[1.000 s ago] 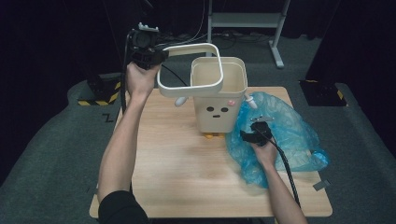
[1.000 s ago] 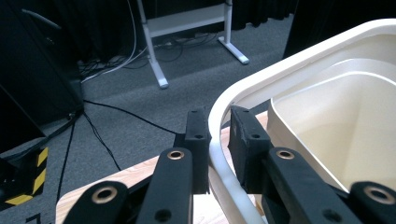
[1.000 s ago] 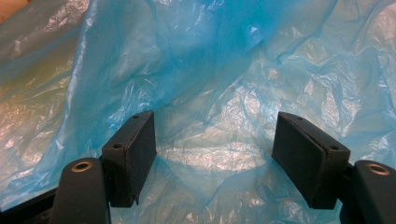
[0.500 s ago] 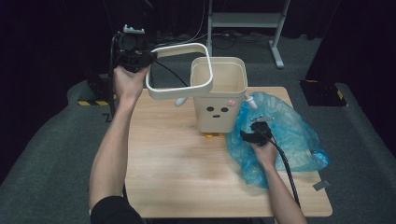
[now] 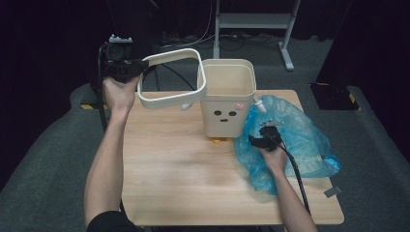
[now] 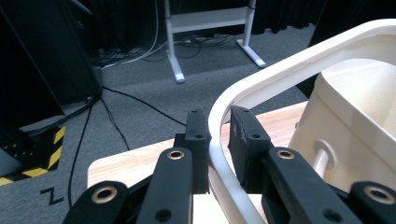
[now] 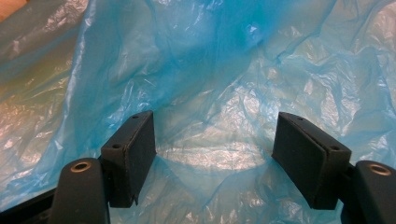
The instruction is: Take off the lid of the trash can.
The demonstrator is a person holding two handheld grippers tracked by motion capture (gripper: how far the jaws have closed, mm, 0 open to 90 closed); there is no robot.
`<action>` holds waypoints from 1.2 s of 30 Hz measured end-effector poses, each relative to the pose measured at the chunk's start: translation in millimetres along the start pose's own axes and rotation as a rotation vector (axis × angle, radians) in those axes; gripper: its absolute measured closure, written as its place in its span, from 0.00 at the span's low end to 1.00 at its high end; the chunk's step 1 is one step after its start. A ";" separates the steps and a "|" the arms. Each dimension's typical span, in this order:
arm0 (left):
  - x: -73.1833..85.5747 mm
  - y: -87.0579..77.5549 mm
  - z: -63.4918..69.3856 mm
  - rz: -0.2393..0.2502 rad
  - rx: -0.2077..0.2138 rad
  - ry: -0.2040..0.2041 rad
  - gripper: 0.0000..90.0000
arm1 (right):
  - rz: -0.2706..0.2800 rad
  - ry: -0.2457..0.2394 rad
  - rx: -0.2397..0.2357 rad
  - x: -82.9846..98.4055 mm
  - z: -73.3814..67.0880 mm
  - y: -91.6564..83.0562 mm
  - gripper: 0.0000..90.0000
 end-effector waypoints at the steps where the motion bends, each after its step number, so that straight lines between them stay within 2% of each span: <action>1: 0.7 -1.2 -1.5 0.000 -0.001 -0.004 0.87 | 0.000 0.000 0.000 0.0 0.0 0.0 0.33; 17: 23.9 -17.6 -21.3 -0.004 -0.048 -0.031 0.87 | 0.001 0.000 0.000 0.0 0.0 0.1 0.33; 28: 40.0 -19.4 -25.0 -0.022 -0.073 -0.031 0.87 | 0.001 0.001 0.000 0.1 -0.1 0.0 0.33; 36: 54.2 -17.2 -29.3 -0.025 -0.069 -0.059 0.87 | 0.000 0.003 0.000 0.4 -0.6 -0.5 0.33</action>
Point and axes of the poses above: each handheld gripper's, and its own axes: y roughly forward along the jaws, x roughly out of its underside, z roughly to its right, the point moved 6 cm from there along y, roughly forward along the jaws, and after that the axes turned 1 degree about z, right-handed, at the moved point
